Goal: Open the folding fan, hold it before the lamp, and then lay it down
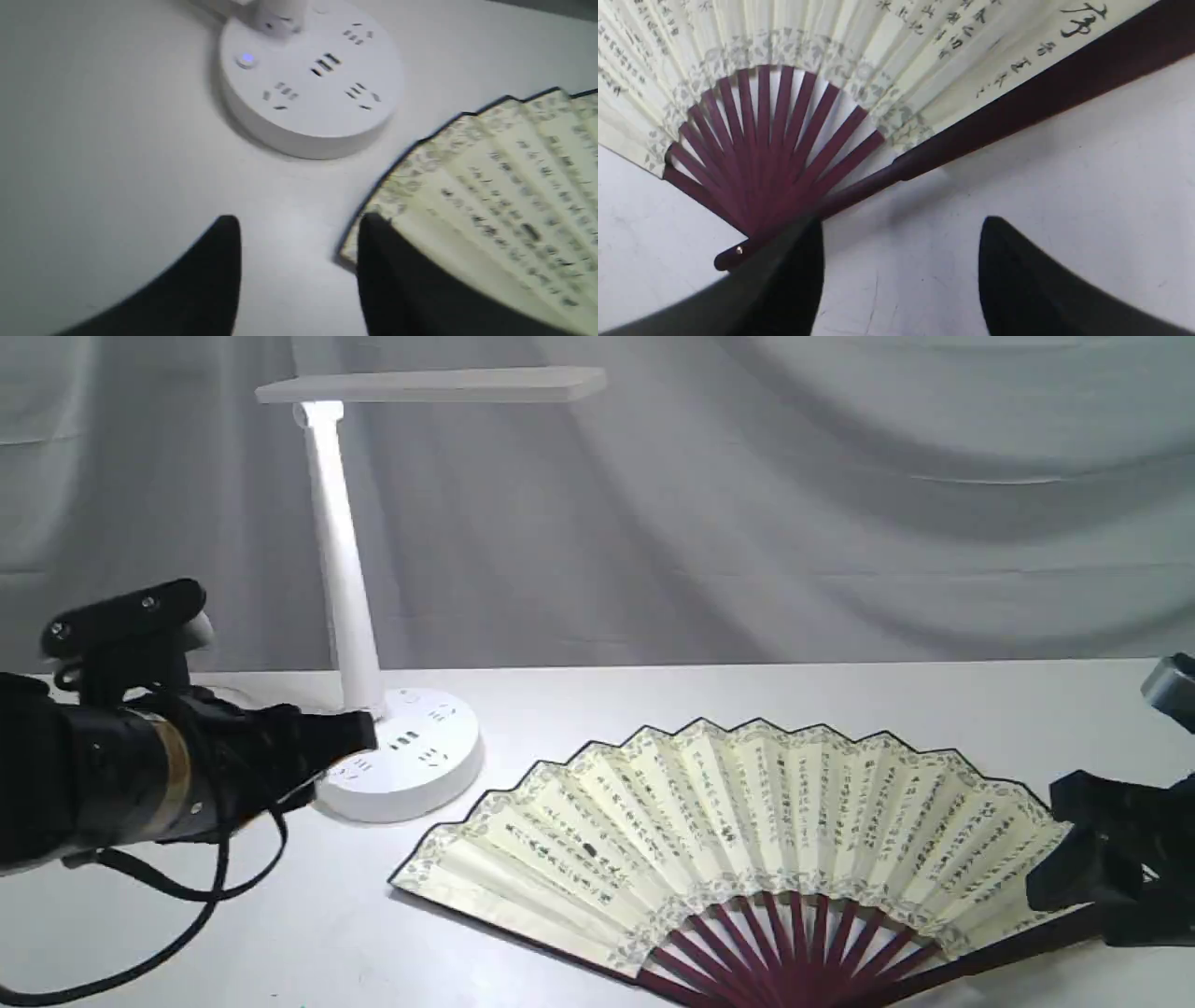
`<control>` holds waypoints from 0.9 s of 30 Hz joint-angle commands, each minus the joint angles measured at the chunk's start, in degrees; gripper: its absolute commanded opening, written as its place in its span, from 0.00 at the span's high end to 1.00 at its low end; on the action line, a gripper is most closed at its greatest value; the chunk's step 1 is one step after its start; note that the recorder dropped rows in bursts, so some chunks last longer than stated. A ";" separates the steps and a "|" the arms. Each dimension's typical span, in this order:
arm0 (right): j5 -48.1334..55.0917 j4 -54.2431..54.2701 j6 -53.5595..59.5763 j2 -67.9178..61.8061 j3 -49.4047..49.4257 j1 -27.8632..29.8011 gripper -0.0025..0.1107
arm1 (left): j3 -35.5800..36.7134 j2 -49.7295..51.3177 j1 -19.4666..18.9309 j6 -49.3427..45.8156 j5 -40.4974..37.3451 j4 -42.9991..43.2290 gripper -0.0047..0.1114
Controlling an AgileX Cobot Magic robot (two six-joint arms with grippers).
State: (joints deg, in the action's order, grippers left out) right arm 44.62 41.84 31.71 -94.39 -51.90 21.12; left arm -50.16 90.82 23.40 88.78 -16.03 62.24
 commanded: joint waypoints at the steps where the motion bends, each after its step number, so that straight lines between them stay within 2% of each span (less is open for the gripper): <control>1: 1.32 -3.32 -1.51 0.88 -0.20 -2.01 0.54 | -0.14 -2.67 -0.12 -12.07 -8.48 -2.93 0.71; 5: 1.32 -8.46 -6.19 0.88 -0.20 -3.97 0.59 | -0.14 -4.18 -0.12 -27.42 -13.40 -10.59 0.85; 7: 1.48 -10.93 -6.98 0.88 -0.87 -5.26 0.62 | -0.14 -4.54 -0.12 -36.03 -15.05 -18.29 0.92; 10: 3.60 -15.31 -11.01 0.88 -3.58 -7.05 0.65 | -0.14 -4.64 -0.87 -48.11 -15.94 -28.20 0.95; 13: 5.61 -20.26 -15.49 0.88 -6.96 -9.13 0.65 | -0.14 -4.64 -4.83 -57.41 -15.83 -40.56 0.95; 16: 6.54 -24.09 -19.12 0.88 -8.92 -10.54 0.67 | -0.14 -4.64 -10.29 -64.80 -17.27 -48.74 0.95; 19: 6.32 -25.29 -20.18 0.88 -9.56 -11.13 0.70 | -0.14 -4.64 -14.49 -69.02 -20.80 -49.70 0.95; 23: 5.84 -25.29 -20.18 0.88 -9.56 -11.13 0.77 | -0.14 -4.64 -19.05 -69.32 -24.70 -51.89 0.95; 27: 5.71 -27.89 -21.38 0.88 -9.56 -11.01 0.89 | -0.14 -4.64 -20.17 -69.83 -26.83 -52.72 0.95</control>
State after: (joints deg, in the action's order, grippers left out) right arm 50.53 15.88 11.18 -94.06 -61.06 10.31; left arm -50.16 86.63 3.50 19.64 -42.02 10.65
